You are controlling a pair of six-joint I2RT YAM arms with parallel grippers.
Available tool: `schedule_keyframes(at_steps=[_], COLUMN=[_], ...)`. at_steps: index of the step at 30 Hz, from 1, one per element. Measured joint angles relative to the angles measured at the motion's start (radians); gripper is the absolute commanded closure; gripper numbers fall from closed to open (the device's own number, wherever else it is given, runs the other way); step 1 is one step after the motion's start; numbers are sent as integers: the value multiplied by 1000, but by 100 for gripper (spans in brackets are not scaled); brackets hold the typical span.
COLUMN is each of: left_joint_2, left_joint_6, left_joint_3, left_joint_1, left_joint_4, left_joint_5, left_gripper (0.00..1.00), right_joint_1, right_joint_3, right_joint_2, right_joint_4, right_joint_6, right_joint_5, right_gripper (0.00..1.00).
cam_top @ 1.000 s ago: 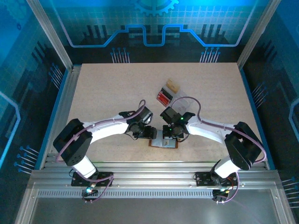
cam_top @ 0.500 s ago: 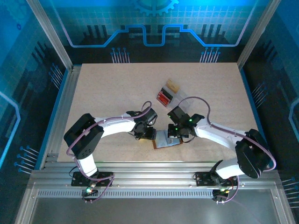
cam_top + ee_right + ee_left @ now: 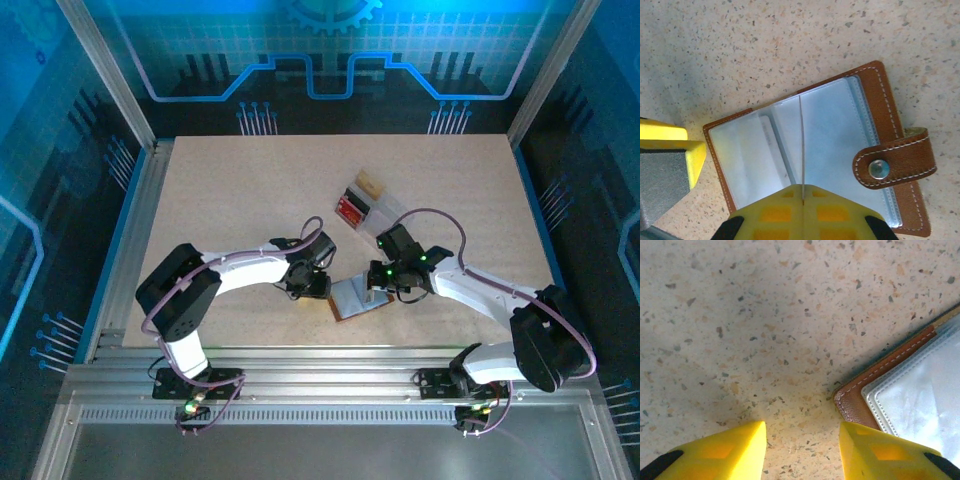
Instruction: Put the credit cards into the card holder
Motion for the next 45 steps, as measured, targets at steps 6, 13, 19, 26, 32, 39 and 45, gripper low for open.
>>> schedule_keyframes(at_steps=[6,13,19,26,32,39,45], left_joint_2=[-55,-61,-43,26,58,58,56], left_joint_6=[-40,-58,-69,-69,-69,-69,-69], left_joint_3=[-2,1,1,31,37,34,27], left_joint_1=[-1,-1,-1,-1,-1,-1,-1], left_joint_4=[9,26,26,31,52,58,68], left_joint_5=[33,78,78,78,79,79,79], left_gripper=[70,76,78,83,88,88,88], right_joint_1=[2,38,68,75,75,54,-4], right_joint_3=[-32,-67,-70,-70,-65,-60,-111], right_joint_2=[14,29,31,6,-23,-44,-106], right_joint_4=[42,121,134,110,70,58,128], right_joint_6=[14,85,125,128,116,94,100], right_joint_5=[-15,-29,-16,13,36,34,6], right_gripper=[100,100,100,100,100,100,100])
